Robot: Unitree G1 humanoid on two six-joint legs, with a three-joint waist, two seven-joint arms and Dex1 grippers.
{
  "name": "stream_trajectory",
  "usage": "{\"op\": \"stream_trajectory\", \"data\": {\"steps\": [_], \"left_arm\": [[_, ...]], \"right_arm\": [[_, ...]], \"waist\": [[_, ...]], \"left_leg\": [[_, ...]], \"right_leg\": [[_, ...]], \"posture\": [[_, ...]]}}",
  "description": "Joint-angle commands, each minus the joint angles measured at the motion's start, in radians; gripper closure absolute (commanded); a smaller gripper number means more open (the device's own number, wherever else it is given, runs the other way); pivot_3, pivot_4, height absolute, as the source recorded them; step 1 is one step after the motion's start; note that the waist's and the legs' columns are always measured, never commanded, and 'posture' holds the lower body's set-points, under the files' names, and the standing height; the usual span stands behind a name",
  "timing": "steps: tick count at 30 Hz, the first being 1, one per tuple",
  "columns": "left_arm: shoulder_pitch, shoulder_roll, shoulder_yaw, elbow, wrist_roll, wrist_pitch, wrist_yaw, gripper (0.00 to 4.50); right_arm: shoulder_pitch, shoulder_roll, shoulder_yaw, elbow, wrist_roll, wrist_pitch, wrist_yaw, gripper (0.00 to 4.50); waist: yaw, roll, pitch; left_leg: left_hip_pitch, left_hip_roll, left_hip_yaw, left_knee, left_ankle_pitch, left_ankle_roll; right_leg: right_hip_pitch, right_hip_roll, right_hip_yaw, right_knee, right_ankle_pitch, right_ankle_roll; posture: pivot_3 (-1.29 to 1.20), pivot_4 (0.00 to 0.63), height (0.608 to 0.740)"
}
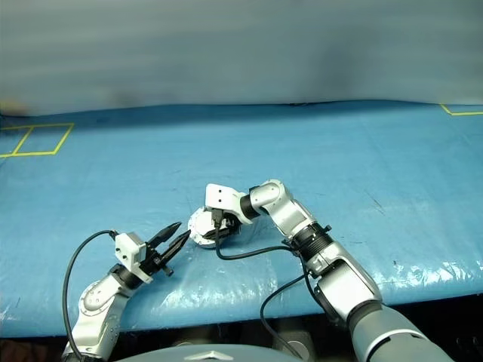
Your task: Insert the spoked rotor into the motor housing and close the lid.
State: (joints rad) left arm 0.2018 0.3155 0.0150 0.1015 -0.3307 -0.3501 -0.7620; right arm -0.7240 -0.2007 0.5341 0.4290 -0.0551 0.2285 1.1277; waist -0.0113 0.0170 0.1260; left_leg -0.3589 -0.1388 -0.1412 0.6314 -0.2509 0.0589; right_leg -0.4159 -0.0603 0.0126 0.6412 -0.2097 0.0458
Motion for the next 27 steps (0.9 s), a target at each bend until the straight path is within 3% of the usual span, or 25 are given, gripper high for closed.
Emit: {"op": "stream_trajectory", "data": {"steps": [1, 11, 14, 27], "left_arm": [[-0.016, 0.003, -0.013, -0.036, 0.026, 0.023, 0.018, 2.90], [-0.028, 0.041, -0.081, -0.018, 0.178, 0.140, 0.086, 2.90], [-0.020, 0.045, -0.090, -0.026, 0.176, 0.150, 0.086, 2.90], [0.030, 0.045, -0.090, -0.067, 0.091, 0.137, 0.023, 2.90]], "right_arm": [[0.052, -0.020, 0.058, 0.070, -0.065, 0.064, -0.003, 1.37], [0.064, -0.024, 0.048, 0.044, -0.058, 0.079, -0.014, 1.37], [0.068, -0.025, 0.042, 0.033, -0.050, 0.085, -0.017, 1.37], [0.085, -0.023, 0.013, 0.007, -0.039, 0.107, -0.027, 1.37]], "waist": [[0.000, 0.000, 0.000], [0.002, 0.001, -0.002], [0.003, 0.001, -0.002], [0.005, -0.001, -0.001]], "left_leg": [[0.000, 0.000, 0.000, 0.000, 0.000, 0.000], [0.004, 0.001, 0.000, -0.001, 0.000, -0.001], [0.006, 0.001, 0.000, -0.002, 0.000, -0.001], [0.007, 0.001, -0.001, -0.005, -0.002, -0.002]], "right_leg": [[0.000, 0.000, 0.000, 0.000, 0.000, 0.000], [0.004, 0.000, 0.000, 0.000, -0.001, 0.000], [0.007, 0.000, 0.000, 0.000, -0.005, -0.005], [0.006, 0.000, -0.001, 0.000, -0.006, -0.002]], "posture": [[0.00, 0.150, 0.740], [0.00, 0.150, 0.740], [0.00, 0.150, 0.740], [0.00, 0.150, 0.740]]}}
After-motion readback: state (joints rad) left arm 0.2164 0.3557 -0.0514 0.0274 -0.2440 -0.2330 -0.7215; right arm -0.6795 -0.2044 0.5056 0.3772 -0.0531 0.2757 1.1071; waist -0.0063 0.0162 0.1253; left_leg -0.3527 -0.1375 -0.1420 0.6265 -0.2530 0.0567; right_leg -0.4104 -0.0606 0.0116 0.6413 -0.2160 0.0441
